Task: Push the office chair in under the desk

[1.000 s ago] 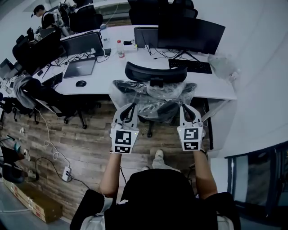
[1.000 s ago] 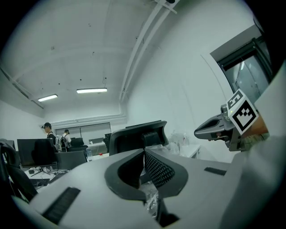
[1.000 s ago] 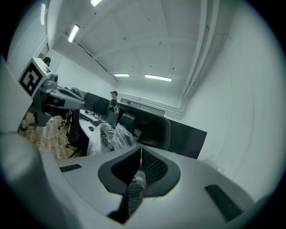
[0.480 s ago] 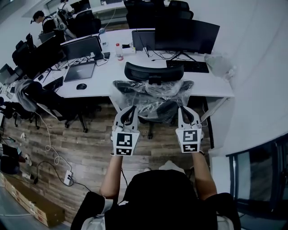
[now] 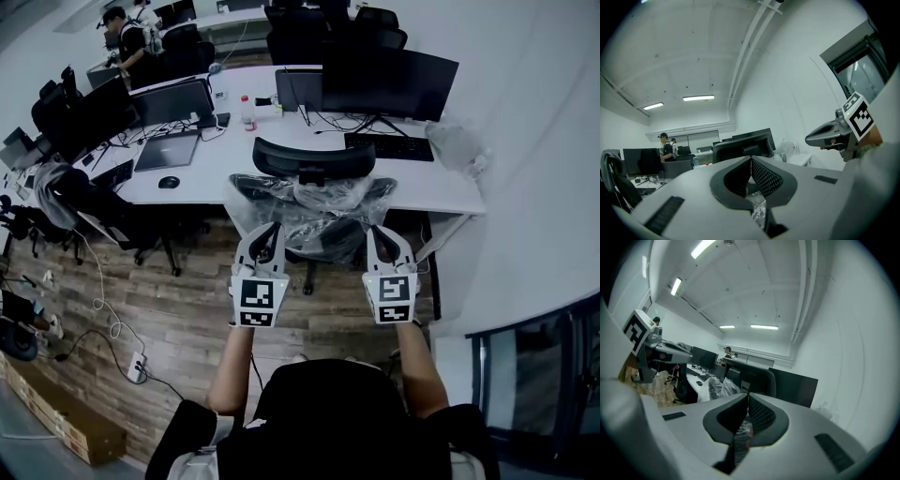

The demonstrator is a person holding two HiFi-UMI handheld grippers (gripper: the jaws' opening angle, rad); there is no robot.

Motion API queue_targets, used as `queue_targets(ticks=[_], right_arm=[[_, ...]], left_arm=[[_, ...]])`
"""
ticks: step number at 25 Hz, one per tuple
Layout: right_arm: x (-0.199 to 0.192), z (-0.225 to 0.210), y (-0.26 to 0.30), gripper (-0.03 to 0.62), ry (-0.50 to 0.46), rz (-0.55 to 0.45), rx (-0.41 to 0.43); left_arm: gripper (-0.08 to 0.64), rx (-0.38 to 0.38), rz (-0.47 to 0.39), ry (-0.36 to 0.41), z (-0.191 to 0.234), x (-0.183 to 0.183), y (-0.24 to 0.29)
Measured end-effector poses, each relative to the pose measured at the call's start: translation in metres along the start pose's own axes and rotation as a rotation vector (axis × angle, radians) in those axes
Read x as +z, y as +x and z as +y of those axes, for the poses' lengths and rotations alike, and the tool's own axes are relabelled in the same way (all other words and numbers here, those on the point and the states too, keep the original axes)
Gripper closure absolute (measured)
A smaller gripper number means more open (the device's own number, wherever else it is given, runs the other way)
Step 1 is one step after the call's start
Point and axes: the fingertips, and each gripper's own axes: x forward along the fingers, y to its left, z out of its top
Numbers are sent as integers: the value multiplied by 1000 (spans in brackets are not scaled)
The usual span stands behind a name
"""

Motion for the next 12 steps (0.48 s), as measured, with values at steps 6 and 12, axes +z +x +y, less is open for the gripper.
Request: queue_targets(ticks=[6, 12], right_arm=[[2, -13, -6, 568, 1, -16, 32], [-1, -20, -10, 568, -9, -23, 58]], left_arm=[[540, 21, 12, -12, -17, 4, 2], [540, 44, 22, -17, -26, 3, 1]])
